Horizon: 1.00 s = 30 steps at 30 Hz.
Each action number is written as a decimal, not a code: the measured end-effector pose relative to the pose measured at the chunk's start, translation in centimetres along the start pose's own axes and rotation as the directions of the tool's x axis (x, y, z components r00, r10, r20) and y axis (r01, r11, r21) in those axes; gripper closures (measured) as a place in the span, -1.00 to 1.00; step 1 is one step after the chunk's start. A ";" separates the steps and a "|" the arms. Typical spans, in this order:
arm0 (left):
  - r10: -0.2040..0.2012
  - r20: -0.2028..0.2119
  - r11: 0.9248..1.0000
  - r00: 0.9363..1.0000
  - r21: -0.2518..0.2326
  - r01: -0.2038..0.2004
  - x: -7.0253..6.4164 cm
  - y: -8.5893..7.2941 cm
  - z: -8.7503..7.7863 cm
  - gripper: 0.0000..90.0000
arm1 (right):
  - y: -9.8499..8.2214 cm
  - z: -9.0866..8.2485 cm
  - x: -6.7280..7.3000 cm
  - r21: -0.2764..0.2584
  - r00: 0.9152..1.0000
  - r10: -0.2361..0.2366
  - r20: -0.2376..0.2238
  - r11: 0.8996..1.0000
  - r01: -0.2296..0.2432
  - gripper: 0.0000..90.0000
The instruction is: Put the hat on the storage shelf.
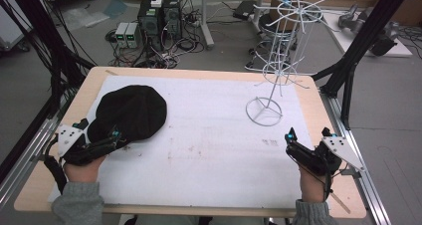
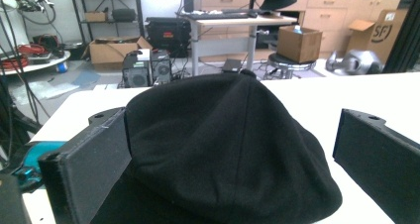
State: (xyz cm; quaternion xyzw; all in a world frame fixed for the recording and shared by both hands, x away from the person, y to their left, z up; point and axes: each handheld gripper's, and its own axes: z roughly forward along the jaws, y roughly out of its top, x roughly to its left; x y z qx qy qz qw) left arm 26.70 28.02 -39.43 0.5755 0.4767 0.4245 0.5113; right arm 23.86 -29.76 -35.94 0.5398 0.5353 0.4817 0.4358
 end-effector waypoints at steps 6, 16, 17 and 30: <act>0.005 -0.035 1.000 0.999 0.021 -0.005 0.3 -0.2 0.3 -0.96 | 0.0 0.0 0.1 0.001 1.000 -0.008 -0.004 1.000 0.008 -0.98; 0.010 -0.057 1.000 0.998 0.022 -0.009 0.4 -0.3 1.0 -0.96 | -0.2 -0.4 -0.1 -0.001 1.000 -0.008 0.007 1.000 0.008 -0.98; 0.010 -0.057 1.000 0.998 0.022 -0.009 0.4 -0.3 1.0 -0.96 | -0.2 -0.5 -0.1 0.001 1.000 -0.005 0.009 1.000 0.005 -0.98; -0.051 -0.129 0.997 0.990 0.049 0.058 1.4 -1.0 3.2 -0.96 | -0.7 -2.0 -1.3 -0.003 0.999 -0.010 0.053 1.000 0.010 -0.98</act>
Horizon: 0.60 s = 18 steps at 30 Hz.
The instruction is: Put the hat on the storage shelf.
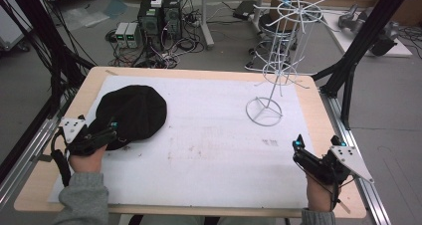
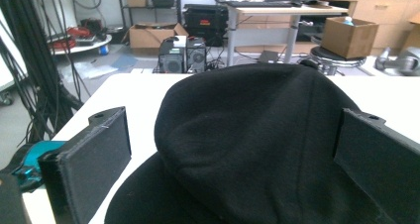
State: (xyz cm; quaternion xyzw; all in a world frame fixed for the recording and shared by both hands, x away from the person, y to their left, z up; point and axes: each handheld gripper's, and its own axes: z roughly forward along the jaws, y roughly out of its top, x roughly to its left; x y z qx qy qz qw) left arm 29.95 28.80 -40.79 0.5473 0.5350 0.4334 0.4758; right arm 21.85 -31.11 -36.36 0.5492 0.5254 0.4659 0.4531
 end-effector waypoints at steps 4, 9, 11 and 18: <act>-0.002 -0.011 1.000 1.000 -0.009 0.002 -0.1 -0.2 0.5 -0.92 | -0.2 -0.4 -0.4 0.004 1.000 0.003 0.019 1.000 -0.003 -0.98; 0.004 -0.026 1.000 1.000 -0.005 -0.004 -0.2 -0.4 1.0 -0.92 | -0.3 -0.7 -0.8 0.008 0.999 0.007 0.033 1.000 -0.007 -0.98; 0.001 -0.046 1.000 0.999 0.013 -0.001 -0.1 -0.6 1.5 -0.86 | -0.4 -0.9 -0.9 0.004 0.999 0.006 0.040 1.000 -0.006 -0.98; 0.008 -0.079 1.000 0.997 0.007 -0.007 -0.1 -0.8 2.1 -0.86 | -0.5 -0.8 -0.8 0.006 0.999 -0.001 0.036 1.000 0.001 -0.98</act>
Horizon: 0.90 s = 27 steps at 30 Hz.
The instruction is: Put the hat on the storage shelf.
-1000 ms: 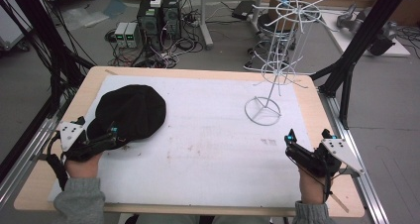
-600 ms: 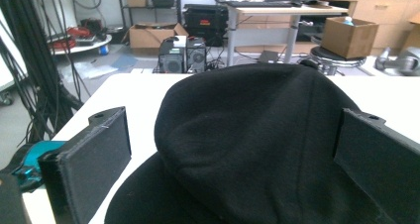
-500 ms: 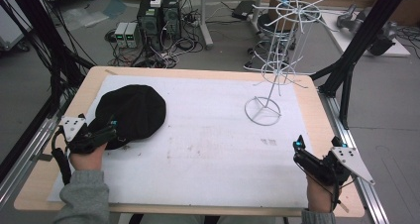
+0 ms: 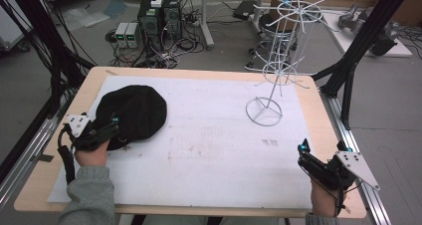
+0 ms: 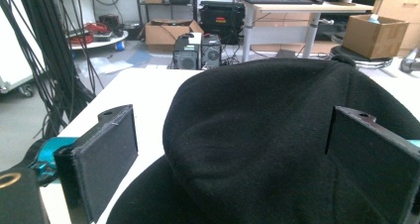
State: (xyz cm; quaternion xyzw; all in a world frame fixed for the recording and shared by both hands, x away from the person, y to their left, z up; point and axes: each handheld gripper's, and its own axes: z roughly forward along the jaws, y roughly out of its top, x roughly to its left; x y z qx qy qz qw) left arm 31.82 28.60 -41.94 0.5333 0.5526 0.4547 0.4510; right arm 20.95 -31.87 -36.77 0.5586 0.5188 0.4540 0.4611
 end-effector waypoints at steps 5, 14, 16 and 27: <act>-0.013 -0.013 0.999 1.000 0.033 0.014 0.1 -0.4 0.7 -0.86 | -0.2 0.2 0.3 0.006 1.000 -0.028 -0.004 1.000 0.028 -0.98; -0.019 0.053 0.996 0.998 0.086 0.015 -0.2 -1.0 1.6 -0.86 | -0.2 0.2 0.5 0.002 0.999 -0.039 -0.005 0.999 0.039 -0.98; -0.025 0.037 0.994 0.999 0.105 0.021 -0.1 -1.0 1.8 -0.86 | -0.2 0.2 0.5 0.001 0.999 -0.037 -0.006 0.999 0.037 -0.98; -0.069 0.049 0.985 0.996 0.162 0.060 0.1 -1.3 2.2 -0.83 | -0.1 0.1 0.6 -0.012 0.999 -0.045 -0.007 0.999 0.045 -0.98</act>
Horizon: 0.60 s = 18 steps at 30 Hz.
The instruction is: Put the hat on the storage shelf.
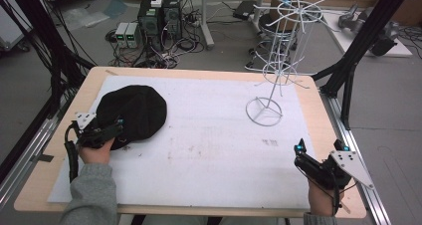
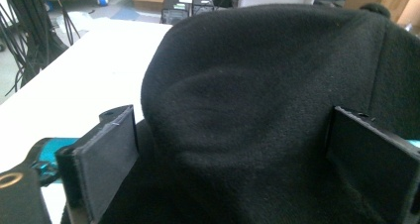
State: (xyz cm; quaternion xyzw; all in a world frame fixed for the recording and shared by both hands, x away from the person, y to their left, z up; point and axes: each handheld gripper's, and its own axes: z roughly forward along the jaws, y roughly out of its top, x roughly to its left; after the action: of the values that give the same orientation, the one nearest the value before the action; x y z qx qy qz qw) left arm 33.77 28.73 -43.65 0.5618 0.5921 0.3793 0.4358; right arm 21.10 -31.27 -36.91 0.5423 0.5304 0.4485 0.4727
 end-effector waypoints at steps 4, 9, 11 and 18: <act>-0.002 0.005 1.000 1.000 0.029 0.001 0.1 -0.2 0.3 -0.83 | 0.0 -0.1 0.1 -0.013 1.000 -0.009 -0.020 1.000 0.009 -0.98; 0.008 0.000 0.999 1.000 0.051 -0.008 0.0 -0.4 0.6 -0.83 | 0.1 -0.2 0.5 -0.026 0.999 -0.040 -0.018 0.999 0.039 -0.98; 0.011 -0.001 0.999 1.000 0.050 -0.011 0.0 -0.4 0.6 -0.83 | 0.1 -0.2 0.5 -0.030 0.999 -0.043 -0.018 0.999 0.042 -0.98; 0.005 -0.022 0.999 1.000 0.052 -0.003 0.0 -0.4 0.7 -0.58 | 0.1 -0.2 0.7 -0.031 0.999 -0.045 -0.013 0.999 0.045 -0.98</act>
State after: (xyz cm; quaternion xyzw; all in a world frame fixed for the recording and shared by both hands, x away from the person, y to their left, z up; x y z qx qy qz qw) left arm 34.26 28.63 -44.21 0.5699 0.6056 0.3709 0.4136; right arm 20.91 -30.58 -36.79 0.5199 0.5386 0.4495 0.4874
